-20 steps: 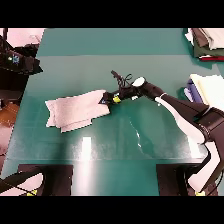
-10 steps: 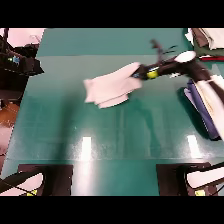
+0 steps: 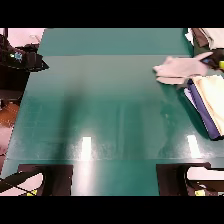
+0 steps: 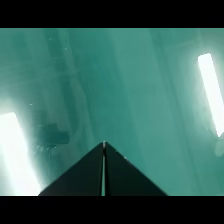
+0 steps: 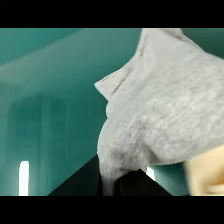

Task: Fold the shirts.

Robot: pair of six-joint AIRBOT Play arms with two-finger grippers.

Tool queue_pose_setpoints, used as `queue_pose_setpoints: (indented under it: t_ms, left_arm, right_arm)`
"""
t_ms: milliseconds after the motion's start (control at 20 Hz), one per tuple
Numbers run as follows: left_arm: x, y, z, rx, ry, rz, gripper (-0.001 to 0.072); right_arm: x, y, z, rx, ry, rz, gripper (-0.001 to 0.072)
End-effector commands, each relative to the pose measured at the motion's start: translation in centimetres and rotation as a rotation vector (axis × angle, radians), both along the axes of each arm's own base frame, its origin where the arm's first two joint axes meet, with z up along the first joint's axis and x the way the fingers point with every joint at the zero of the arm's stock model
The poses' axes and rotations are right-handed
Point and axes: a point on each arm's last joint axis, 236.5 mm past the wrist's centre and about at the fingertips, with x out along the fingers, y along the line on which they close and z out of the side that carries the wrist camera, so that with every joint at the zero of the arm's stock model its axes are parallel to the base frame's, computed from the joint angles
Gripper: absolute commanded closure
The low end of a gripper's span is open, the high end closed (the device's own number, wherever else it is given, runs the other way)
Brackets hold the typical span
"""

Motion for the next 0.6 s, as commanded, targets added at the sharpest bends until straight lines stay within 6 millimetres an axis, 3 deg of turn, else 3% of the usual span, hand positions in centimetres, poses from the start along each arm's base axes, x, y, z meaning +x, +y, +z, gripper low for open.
queue_pose_setpoints:
  t_ms: [0,250,450,550]
  left_arm:
    - [0.0,-0.5,0.2,-0.024,-0.002,-0.005,0.0686]
    - [0.0,-0.5,0.3,-0.027,-0.003,-0.006,0.0686]
    - [0.0,-0.5,0.2,-0.026,-0.002,-0.007,0.0686]
    - [0.0,-0.6,0.2,-0.026,-0.001,-0.007,0.0686]
  right_arm:
    - [-0.7,-6.6,1.9,0.013,-0.081,-0.168,0.0696]
    - [0.3,-7.1,8.0,0.129,-0.299,-0.173,0.0696]
    - [-0.1,-6.2,13.9,0.044,-0.387,-0.097,0.0696]
    - [-0.7,-6.1,15.6,-0.021,-0.380,-0.082,0.0697]
